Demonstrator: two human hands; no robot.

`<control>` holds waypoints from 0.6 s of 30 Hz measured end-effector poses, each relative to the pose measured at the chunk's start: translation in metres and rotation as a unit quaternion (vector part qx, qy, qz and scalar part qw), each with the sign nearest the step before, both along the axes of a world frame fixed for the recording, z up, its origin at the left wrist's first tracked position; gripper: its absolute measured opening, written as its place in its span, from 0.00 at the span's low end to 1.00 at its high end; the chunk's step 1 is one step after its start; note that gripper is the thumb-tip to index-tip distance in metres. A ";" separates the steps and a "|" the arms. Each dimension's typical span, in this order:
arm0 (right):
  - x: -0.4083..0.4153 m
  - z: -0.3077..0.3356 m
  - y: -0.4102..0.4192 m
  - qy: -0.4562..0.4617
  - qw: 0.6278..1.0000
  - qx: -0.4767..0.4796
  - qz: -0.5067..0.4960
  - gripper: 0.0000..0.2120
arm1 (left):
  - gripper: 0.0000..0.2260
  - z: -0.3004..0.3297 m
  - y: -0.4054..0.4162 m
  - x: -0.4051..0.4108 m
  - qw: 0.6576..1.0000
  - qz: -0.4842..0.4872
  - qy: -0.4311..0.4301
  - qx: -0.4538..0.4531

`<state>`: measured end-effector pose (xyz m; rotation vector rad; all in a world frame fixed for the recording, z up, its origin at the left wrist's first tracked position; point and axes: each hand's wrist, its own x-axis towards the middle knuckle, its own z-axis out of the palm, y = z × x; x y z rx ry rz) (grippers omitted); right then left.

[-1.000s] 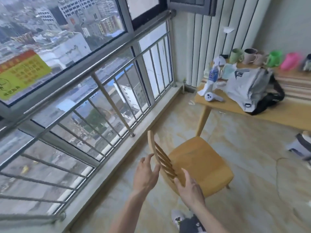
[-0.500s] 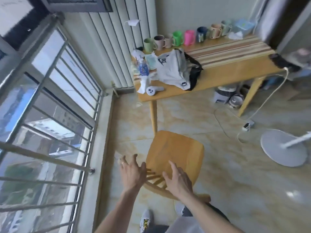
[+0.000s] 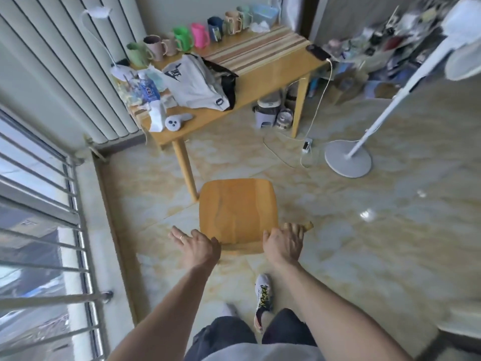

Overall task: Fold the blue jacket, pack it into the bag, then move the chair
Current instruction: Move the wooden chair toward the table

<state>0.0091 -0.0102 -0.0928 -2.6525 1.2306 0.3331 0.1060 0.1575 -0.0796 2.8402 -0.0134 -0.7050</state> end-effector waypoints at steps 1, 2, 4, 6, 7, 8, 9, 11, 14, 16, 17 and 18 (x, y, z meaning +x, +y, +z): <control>-0.003 -0.002 -0.002 -0.021 0.999 -0.005 -0.025 0.16 | 0.24 -0.002 -0.001 0.000 1.000 -0.003 -0.002 0.005; -0.005 -0.003 -0.005 -0.040 0.998 -0.006 -0.049 0.14 | 0.23 -0.002 -0.001 0.000 1.000 -0.006 -0.003 0.010; -0.004 0.001 -0.012 -0.066 0.992 0.009 -0.109 0.11 | 0.21 0.004 -0.003 0.001 1.000 0.001 0.004 0.020; 0.000 0.005 -0.022 -0.097 0.975 0.060 -0.192 0.14 | 0.20 0.006 -0.006 0.006 1.000 0.030 0.006 0.008; 0.003 0.008 -0.026 -0.120 0.958 0.108 -0.239 0.19 | 0.20 0.007 -0.005 0.009 0.999 0.047 0.009 0.000; 0.006 0.010 -0.031 -0.156 0.932 0.159 -0.287 0.25 | 0.23 0.005 -0.005 0.012 0.997 0.072 0.012 -0.013; 0.008 0.011 -0.034 -0.202 0.897 0.198 -0.338 0.30 | 0.27 0.005 -0.004 0.016 0.993 0.108 0.022 -0.038; 0.012 0.015 -0.036 -0.283 0.819 0.238 -0.438 0.38 | 0.36 0.007 -0.002 0.023 0.965 0.226 0.053 -0.121; 0.016 0.011 -0.043 -0.316 0.714 0.307 -0.544 0.34 | 0.41 0.007 -0.002 0.029 0.887 0.393 0.085 -0.228; 0.015 -0.003 -0.056 -0.273 0.696 0.348 -0.566 0.24 | 0.31 0.001 -0.002 0.036 0.833 0.473 0.122 -0.258; 0.015 -0.009 -0.063 -0.252 0.695 0.375 -0.560 0.20 | 0.24 -0.001 -0.003 0.039 0.789 0.518 0.159 -0.288; 0.014 -0.015 -0.069 -0.238 0.694 0.406 -0.545 0.19 | 0.16 -0.002 -0.004 0.042 0.750 0.547 0.201 -0.313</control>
